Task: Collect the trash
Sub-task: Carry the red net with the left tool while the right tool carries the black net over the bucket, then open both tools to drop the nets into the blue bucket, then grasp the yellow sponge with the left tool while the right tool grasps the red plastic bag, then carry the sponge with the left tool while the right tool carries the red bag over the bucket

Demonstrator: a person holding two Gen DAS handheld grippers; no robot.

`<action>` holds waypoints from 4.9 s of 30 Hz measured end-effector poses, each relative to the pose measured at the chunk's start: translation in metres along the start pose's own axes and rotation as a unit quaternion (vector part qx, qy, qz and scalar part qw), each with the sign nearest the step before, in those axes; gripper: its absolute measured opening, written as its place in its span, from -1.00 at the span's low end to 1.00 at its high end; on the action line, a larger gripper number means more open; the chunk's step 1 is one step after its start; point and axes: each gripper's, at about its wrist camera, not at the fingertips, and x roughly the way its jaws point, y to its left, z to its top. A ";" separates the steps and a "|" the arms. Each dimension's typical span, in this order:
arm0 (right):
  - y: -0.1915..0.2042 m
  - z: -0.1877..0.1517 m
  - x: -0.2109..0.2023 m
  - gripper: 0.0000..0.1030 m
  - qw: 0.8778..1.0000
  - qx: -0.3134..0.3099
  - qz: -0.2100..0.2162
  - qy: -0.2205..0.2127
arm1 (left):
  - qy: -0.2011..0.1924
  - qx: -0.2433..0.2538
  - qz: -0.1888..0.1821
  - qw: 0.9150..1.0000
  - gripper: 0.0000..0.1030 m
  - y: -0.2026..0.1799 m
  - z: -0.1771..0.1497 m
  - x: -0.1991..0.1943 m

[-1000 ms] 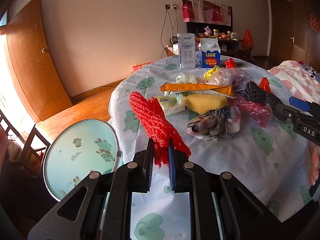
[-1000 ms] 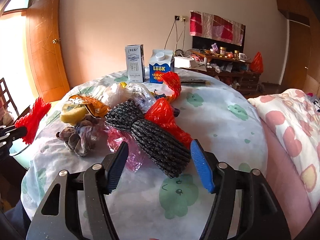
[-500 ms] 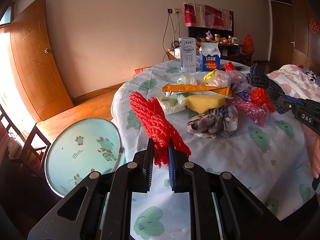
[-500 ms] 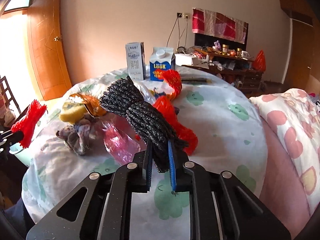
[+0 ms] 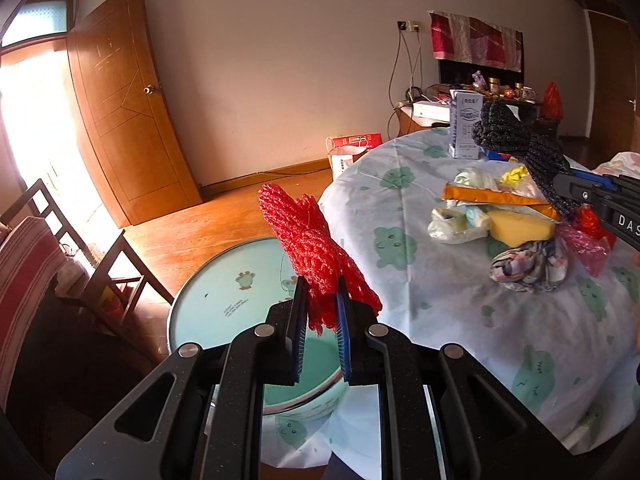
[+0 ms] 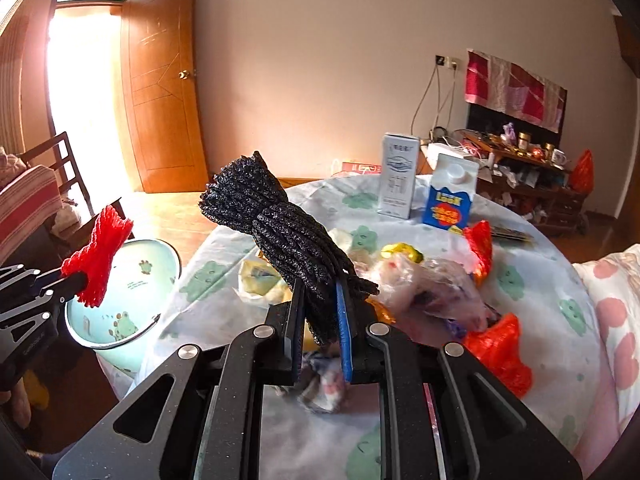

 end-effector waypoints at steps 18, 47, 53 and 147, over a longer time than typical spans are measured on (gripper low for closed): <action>0.059 0.029 0.081 -0.70 0.994 -0.071 0.086 0.007 | 0.026 -0.022 0.071 0.997 -0.74 0.041 -0.007 0.027; 0.096 0.025 0.106 -0.70 0.982 -0.137 0.128 0.007 | 0.046 -0.049 0.087 0.994 -0.73 0.056 -0.019 0.039; 0.099 0.025 0.106 -0.70 0.981 -0.143 0.129 0.009 | 0.046 -0.050 0.086 0.994 -0.73 0.057 -0.019 0.039; -0.151 -0.042 -0.048 -0.85 0.989 0.127 -0.081 -0.003 | -0.026 0.039 -0.145 0.988 -0.77 -0.097 0.040 -0.003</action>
